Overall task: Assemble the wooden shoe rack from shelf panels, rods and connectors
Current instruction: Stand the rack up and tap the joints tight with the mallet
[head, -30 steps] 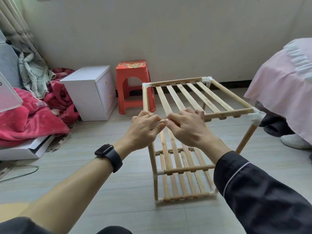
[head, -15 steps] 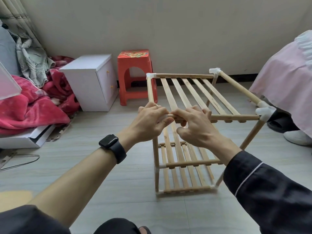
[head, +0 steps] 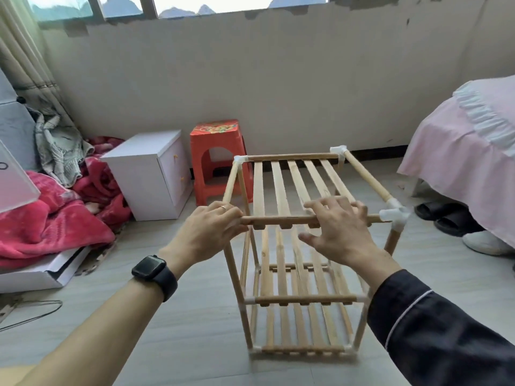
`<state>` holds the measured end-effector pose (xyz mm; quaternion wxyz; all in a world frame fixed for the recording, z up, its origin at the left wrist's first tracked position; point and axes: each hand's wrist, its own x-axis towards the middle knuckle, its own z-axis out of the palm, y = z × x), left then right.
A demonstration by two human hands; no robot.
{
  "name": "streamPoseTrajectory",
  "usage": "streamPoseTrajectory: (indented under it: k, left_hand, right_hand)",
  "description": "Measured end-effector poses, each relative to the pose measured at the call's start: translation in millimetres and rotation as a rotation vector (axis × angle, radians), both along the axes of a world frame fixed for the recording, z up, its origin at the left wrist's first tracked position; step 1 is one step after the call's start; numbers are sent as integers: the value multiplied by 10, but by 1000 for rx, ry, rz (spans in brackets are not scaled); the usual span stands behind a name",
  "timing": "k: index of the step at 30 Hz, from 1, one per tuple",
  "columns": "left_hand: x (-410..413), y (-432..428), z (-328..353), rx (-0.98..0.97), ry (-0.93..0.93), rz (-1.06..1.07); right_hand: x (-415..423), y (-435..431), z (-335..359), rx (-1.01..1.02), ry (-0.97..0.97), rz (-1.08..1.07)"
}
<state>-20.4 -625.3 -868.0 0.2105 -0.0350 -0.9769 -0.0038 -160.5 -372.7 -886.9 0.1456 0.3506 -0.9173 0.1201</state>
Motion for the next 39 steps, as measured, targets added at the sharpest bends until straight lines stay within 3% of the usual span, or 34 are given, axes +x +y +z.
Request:
streamPoseTrajectory:
  k: [4, 7, 12, 15, 18, 23, 32, 39]
  left_hand:
    - [-50, -190, 90, -134, -43, 102]
    - [-156, -327, 74, -178, -90, 241]
    - [-319, -196, 37, -137, -130, 450]
    - [-397, 156, -3, -35, -40, 331]
    - [-526, 615, -120, -52, 7, 77]
    - [-842, 1130, -388, -75, 70, -111]
    - [-932, 879, -472, -113, 235, -237]
    - [-799, 716, -514, -266, 272, -232]
  right_hand:
    - [4, 84, 25, 22, 87, -23]
    - [116, 16, 77, -14, 29, 113]
    - [209, 63, 244, -382, -125, 338]
    - [35, 174, 273, -479, -69, 144]
    - [-247, 339, 200, -428, -249, -65]
    - [-419, 524, 53, -393, -427, 67]
    - [-316, 726, 96, -65, -75, 96]
    - [-112, 641, 167, -77, 13, 179]
